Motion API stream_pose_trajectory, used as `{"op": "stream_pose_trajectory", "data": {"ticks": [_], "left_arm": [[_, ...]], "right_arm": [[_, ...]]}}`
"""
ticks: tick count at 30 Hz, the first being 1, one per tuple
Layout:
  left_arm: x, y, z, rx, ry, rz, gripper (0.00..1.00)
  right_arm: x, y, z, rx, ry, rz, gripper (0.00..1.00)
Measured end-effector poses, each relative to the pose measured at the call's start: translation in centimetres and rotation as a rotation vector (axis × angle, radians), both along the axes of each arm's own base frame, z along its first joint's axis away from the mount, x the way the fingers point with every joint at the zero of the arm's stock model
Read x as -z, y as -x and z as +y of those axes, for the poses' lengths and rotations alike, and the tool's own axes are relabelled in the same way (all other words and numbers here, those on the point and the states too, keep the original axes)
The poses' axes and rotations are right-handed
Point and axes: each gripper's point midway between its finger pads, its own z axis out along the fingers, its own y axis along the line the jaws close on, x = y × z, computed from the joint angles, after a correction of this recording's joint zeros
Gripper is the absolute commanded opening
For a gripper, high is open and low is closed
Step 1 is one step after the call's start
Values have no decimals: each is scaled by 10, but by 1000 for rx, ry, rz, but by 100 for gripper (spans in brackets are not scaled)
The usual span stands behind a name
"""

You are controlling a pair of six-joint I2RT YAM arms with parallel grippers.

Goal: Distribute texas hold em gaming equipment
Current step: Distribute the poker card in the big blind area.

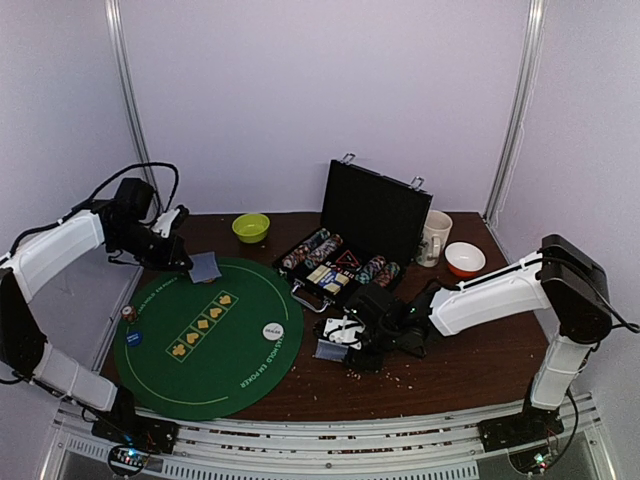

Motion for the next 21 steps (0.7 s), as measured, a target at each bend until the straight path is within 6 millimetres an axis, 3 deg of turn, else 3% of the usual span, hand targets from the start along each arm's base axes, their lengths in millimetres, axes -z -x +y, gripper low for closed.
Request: {"op": "stream_pose_trajectory", "data": {"ticks": [5, 8, 12, 21], "left_arm": [[-11, 3, 33, -159, 73, 7, 0], [-3, 4, 48, -244, 101, 38, 0], [19, 15, 51, -300, 124, 114, 0], [25, 16, 60, -363, 150, 122, 0]], "right_arm": [[0, 0, 0, -10, 5, -5, 61], [0, 0, 0, -13, 7, -6, 60], [0, 0, 0, -15, 7, -7, 60], [0, 0, 0, -16, 8, -8, 60]]}}
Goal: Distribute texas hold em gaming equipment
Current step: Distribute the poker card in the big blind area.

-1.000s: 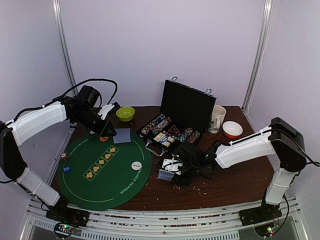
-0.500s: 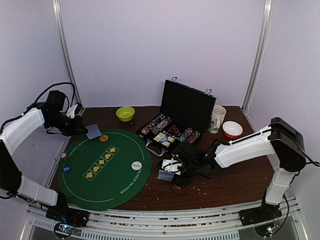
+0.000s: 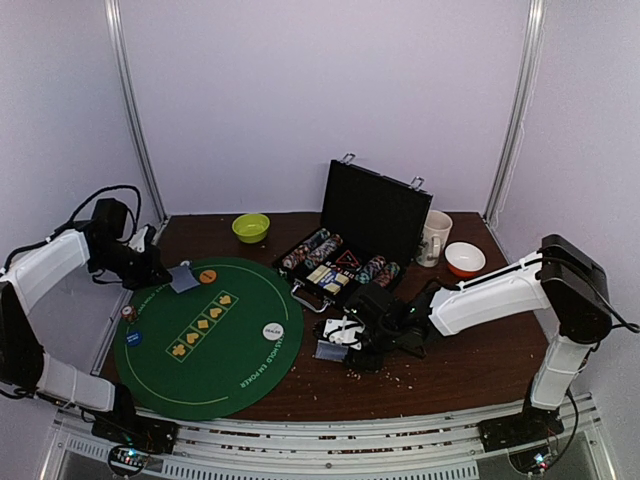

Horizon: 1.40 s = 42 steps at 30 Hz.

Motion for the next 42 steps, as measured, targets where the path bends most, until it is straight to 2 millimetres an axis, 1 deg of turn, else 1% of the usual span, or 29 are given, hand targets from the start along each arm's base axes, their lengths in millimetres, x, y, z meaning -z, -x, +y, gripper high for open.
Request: {"op": "stream_pose_trajectory", "data": {"ticks": [4, 7, 11, 13, 16, 19, 25, 28, 30, 35, 39, 40, 42], "left_arm": [[6, 0, 10, -46, 26, 1, 0], [12, 2, 14, -67, 49, 7, 0], [14, -1, 11, -62, 76, 0, 0], [13, -7, 8, -49, 100, -17, 0], [14, -19, 1, -26, 138, -42, 0], [20, -33, -7, 1, 155, -60, 0], [31, -67, -40, 43, 204, -88, 0], [42, -88, -58, 42, 218, -87, 0], [53, -106, -68, 23, 226, -83, 0], [79, -134, -81, -26, 251, -54, 0], [88, -153, -90, -36, 261, -55, 0], [89, -158, -92, -40, 265, -58, 5], [93, -161, -93, -57, 263, -55, 20]], "right_arm": [[0, 0, 0, -1, 0, 0, 60], [0, 0, 0, -2, 1, -1, 60], [0, 0, 0, -4, 2, -2, 60], [0, 0, 0, -4, 2, -3, 60], [0, 0, 0, -5, 3, -4, 60], [0, 0, 0, -5, 4, -5, 60], [0, 0, 0, -8, 6, -7, 60], [0, -1, -1, -9, 8, -10, 60], [0, -1, -1, -9, 8, -11, 60], [0, -1, -1, -9, 9, -11, 60], [0, -1, -1, -8, 9, -11, 60], [0, -1, -1, -8, 9, -11, 60], [0, -1, -1, -8, 9, -11, 60]]}}
